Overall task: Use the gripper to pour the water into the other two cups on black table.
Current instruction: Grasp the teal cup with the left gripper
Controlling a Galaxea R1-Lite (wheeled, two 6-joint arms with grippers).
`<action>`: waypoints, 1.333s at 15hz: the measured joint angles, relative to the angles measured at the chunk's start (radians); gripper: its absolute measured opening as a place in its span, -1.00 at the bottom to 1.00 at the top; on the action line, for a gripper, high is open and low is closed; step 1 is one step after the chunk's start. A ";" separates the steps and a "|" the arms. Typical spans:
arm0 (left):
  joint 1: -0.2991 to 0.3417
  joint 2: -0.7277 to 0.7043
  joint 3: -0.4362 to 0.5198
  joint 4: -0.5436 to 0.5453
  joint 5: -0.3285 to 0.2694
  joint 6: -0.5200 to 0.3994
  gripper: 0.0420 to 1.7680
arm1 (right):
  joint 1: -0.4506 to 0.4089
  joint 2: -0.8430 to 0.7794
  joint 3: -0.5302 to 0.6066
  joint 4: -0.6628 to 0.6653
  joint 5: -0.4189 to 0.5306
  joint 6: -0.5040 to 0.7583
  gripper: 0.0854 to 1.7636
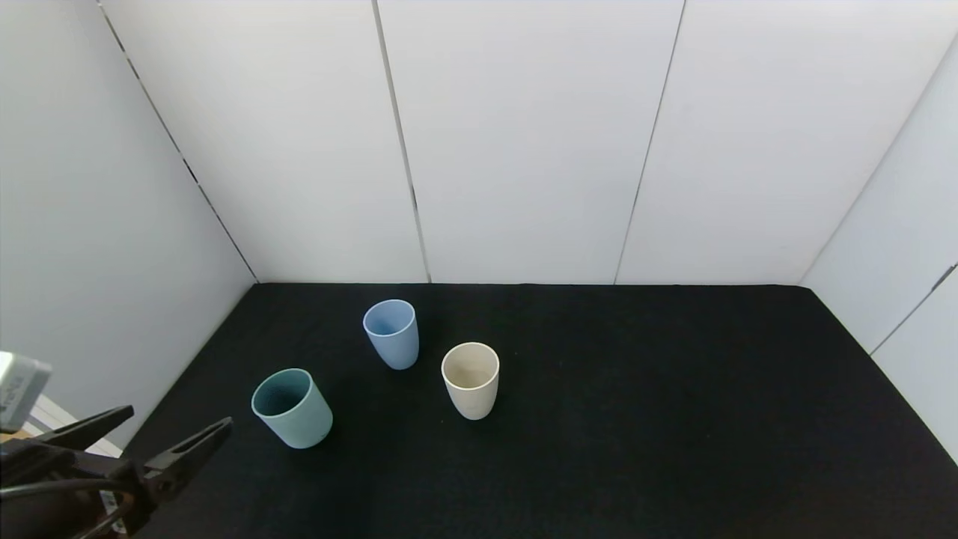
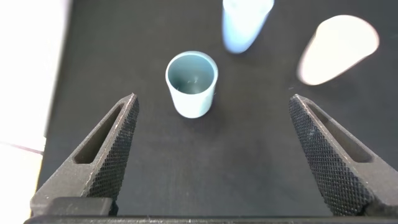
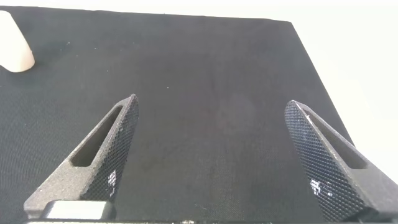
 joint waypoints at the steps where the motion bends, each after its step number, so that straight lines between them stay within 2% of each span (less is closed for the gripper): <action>1: 0.007 0.057 0.037 -0.072 -0.005 -0.001 0.94 | 0.000 0.000 0.000 0.000 0.000 0.000 0.94; 7: 0.017 0.322 0.216 -0.421 -0.010 -0.003 0.94 | 0.000 0.000 0.000 0.000 0.000 0.000 0.94; 9: 0.020 0.397 0.248 -0.482 -0.010 -0.016 0.94 | 0.000 0.000 0.000 0.000 0.000 0.000 0.94; 12: 0.024 0.493 0.261 -0.543 -0.011 -0.036 0.94 | 0.000 0.000 0.000 0.000 0.000 0.000 0.94; 20: 0.030 0.785 0.264 -0.842 -0.012 -0.035 0.94 | 0.000 0.000 0.000 0.000 0.000 0.000 0.94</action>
